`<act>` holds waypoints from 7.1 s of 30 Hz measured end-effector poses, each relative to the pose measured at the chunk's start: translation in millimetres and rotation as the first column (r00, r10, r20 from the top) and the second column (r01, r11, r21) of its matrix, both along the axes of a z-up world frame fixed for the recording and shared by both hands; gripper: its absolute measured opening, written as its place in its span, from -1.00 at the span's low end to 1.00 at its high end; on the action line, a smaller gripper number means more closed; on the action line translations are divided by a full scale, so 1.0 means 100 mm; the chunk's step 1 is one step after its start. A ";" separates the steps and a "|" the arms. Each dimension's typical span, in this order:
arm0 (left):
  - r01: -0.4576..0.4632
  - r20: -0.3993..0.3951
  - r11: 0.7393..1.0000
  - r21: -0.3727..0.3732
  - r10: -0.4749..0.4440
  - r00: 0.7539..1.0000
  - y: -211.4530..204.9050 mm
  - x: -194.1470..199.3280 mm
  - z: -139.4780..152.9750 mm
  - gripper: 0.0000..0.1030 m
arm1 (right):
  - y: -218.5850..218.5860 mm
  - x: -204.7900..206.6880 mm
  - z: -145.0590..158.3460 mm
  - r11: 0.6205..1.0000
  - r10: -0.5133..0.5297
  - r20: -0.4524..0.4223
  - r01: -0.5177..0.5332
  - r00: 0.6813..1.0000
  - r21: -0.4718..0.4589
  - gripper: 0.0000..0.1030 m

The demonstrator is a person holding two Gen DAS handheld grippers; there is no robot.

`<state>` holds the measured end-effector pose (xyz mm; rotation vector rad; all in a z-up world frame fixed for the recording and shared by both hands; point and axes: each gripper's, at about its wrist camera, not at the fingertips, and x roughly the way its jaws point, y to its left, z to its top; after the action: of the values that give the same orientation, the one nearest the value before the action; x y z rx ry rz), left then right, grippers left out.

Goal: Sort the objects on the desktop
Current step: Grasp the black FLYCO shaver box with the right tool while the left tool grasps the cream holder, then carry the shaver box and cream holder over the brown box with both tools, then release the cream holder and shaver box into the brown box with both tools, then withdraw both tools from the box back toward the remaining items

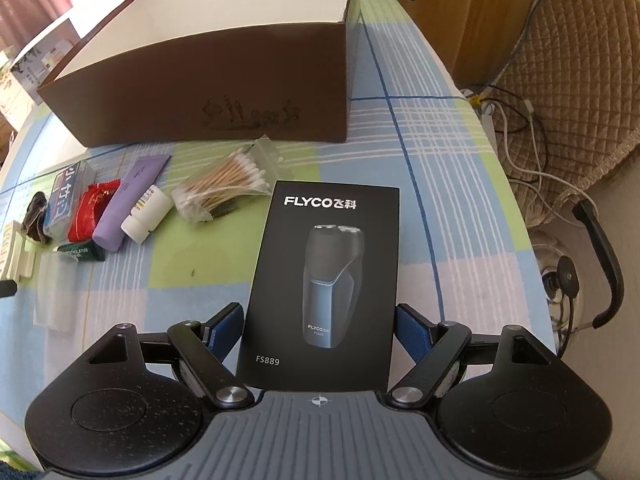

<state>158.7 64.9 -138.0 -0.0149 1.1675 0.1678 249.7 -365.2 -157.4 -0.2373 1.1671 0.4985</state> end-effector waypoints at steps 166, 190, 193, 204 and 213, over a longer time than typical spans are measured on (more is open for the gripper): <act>0.282 0.303 0.959 -0.023 -0.262 0.916 -0.74 2.15 1.06 0.47 | 1.14 1.34 0.79 0.973 -0.022 0.221 -0.030 0.975 0.229 0.97; 0.141 0.323 0.989 -0.035 -0.123 0.938 -0.55 0.97 1.37 0.68 | 0.73 0.52 1.19 0.950 -0.084 0.188 0.022 0.979 0.311 0.97; 0.129 0.319 0.991 -0.024 -0.115 0.941 -0.54 0.86 1.36 0.70 | 0.70 0.41 1.20 0.954 -0.056 0.187 -0.003 0.981 0.299 0.97; 0.112 0.281 0.993 -0.034 -0.099 0.955 -0.51 0.57 1.26 0.73 | 0.67 0.07 1.14 0.969 0.003 0.198 -0.052 0.980 0.241 0.97; 0.101 0.273 0.995 -0.012 -0.094 0.958 -0.55 0.38 1.14 0.81 | 0.67 -0.10 1.08 0.974 0.057 0.211 -0.100 0.976 0.201 0.97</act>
<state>196.5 9.8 -23.9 -0.0027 0.8935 0.0603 239.7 -297.9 -49.1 -0.1478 0.8998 0.6486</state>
